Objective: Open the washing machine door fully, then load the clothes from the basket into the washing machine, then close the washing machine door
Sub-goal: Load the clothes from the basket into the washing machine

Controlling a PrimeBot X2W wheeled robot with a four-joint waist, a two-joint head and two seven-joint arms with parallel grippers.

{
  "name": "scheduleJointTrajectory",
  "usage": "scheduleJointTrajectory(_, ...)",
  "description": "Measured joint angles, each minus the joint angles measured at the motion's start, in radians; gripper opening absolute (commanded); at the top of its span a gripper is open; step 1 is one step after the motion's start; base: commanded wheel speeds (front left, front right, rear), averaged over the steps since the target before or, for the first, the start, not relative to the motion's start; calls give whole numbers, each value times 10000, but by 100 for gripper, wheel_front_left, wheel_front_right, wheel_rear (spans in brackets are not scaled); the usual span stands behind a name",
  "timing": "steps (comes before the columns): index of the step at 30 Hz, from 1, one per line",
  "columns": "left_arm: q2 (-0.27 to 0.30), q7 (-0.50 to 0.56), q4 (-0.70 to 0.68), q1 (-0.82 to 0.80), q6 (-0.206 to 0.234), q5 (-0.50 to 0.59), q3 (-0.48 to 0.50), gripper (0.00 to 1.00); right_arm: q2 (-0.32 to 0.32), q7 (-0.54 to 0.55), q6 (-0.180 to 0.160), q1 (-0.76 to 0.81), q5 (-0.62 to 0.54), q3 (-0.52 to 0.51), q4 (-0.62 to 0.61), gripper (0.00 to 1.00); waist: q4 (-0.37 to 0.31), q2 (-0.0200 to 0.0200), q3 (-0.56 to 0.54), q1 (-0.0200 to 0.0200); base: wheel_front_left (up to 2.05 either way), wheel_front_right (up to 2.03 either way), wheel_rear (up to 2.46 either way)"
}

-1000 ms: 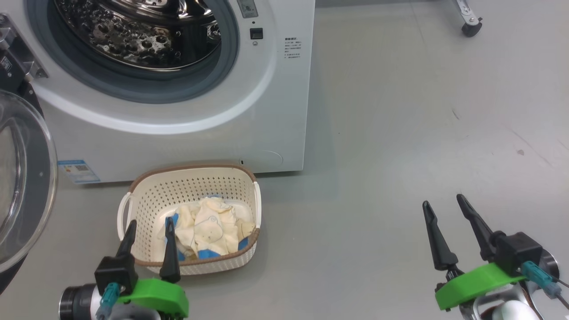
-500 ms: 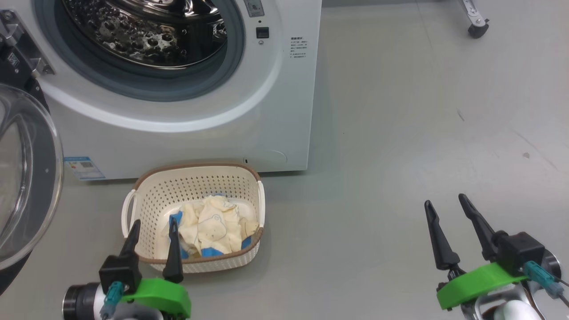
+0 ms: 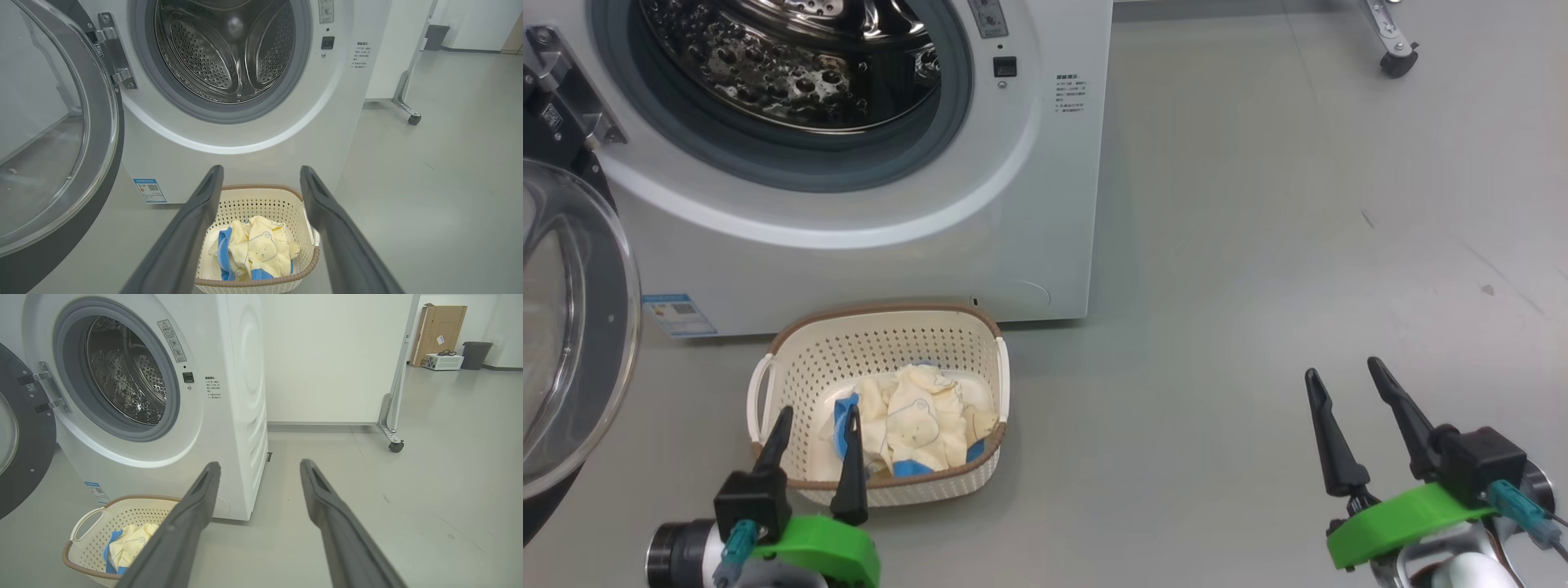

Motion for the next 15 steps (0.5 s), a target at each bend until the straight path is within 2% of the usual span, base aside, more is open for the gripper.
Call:
scheduleJointTrajectory(7,-2,90,-33,19,-75,-188,-94,100,0,0,0,246,0,-31,50,100,19,0,-107,-1,147,-147,0)
scheduleJointTrajectory(10,0,82,-56,19,196,-117,-81,100,0,0,0,245,0,-48,50,100,43,0,-126,-1,205,-198,-7)
scheduleJointTrajectory(15,4,61,-84,19,194,-115,-92,100,0,0,0,244,0,-61,52,100,85,0,-166,1,154,-144,-10)
